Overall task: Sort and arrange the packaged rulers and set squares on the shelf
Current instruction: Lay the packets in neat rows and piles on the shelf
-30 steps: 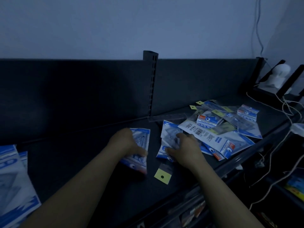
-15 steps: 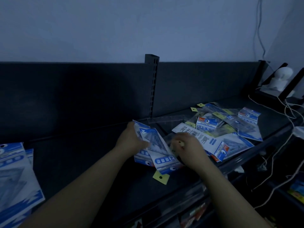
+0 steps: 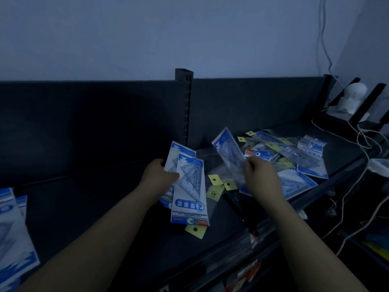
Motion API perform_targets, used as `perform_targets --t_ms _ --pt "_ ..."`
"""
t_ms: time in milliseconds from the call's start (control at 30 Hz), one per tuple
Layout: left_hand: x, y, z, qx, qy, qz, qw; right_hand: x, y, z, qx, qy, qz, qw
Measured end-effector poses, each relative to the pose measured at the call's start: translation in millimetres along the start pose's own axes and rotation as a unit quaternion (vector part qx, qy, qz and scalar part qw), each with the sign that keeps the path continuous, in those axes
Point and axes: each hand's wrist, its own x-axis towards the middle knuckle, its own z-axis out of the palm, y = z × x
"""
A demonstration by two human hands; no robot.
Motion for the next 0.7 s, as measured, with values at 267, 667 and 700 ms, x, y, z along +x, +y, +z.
perform_targets --t_ms 267,667,700 --pt "-12 15 -18 -0.070 0.040 0.039 0.996 -6 -46 14 0.230 -0.084 0.000 0.970" --pt "-67 -23 -122 -0.045 0.164 0.018 0.985 -50 -148 81 0.357 -0.289 -0.001 0.888" --pt "-73 -24 -134 -0.036 0.177 0.018 0.983 -55 -158 85 0.376 -0.299 0.005 0.877"
